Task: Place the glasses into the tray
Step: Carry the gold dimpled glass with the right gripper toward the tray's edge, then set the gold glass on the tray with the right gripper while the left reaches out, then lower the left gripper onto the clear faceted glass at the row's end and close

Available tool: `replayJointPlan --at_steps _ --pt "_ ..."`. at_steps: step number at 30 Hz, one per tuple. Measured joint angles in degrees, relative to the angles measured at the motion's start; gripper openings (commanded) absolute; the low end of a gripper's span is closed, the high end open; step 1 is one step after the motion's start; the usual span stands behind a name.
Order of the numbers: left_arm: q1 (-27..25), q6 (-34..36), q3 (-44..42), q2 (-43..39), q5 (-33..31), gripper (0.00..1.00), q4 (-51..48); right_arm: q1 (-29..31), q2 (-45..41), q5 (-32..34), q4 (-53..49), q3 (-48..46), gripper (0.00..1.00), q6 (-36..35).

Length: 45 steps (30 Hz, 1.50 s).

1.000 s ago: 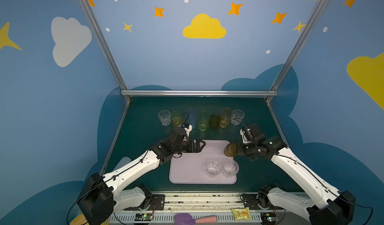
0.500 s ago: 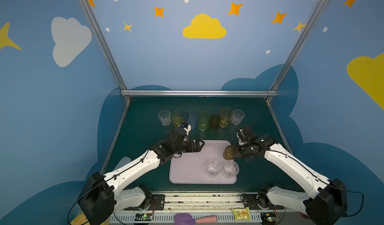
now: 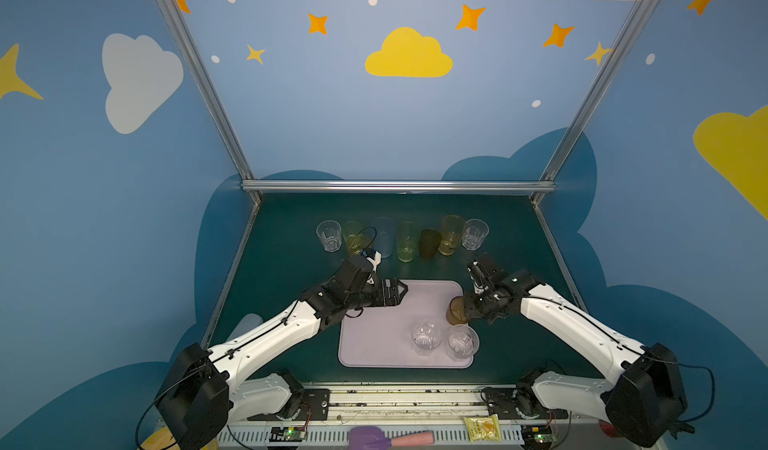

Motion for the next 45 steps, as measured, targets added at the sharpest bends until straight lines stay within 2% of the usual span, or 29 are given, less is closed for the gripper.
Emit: replayJointPlan --at_steps 7,11,14,21,24,26,34,45 --pt "0.0 -0.2 0.0 0.0 -1.7 1.00 -0.6 0.0 2.7 0.0 1.3 -0.1 0.02 0.0" --pt "0.0 -0.2 -0.1 -0.3 -2.1 1.00 -0.9 0.0 3.3 0.1 1.7 -0.1 0.06 0.0" --pt "0.0 -0.3 -0.2 -0.7 -2.6 1.00 -1.0 0.0 3.5 0.2 1.7 -0.1 0.14 0.0" --pt "0.2 -0.9 -0.3 -0.9 -4.2 1.00 -2.1 0.0 3.7 1.2 2.3 -0.2 0.56 0.3" --pt "0.5 -1.5 -0.3 -0.9 -5.2 1.00 -3.0 0.0 3.6 1.8 2.4 -0.2 0.69 0.3" --pt "0.9 -1.9 -0.1 -0.9 -6.1 1.00 -3.7 -0.2 3.2 2.4 2.4 -0.1 0.74 0.3" --pt "4.9 -3.7 5.8 1.0 -11.5 1.00 -8.2 -3.0 -1.3 1.9 3.6 2.1 0.83 -2.0" --pt "18.1 -5.8 19.6 5.7 -16.1 1.00 -18.6 -7.1 -4.3 -3.0 8.7 7.4 0.83 -3.8"
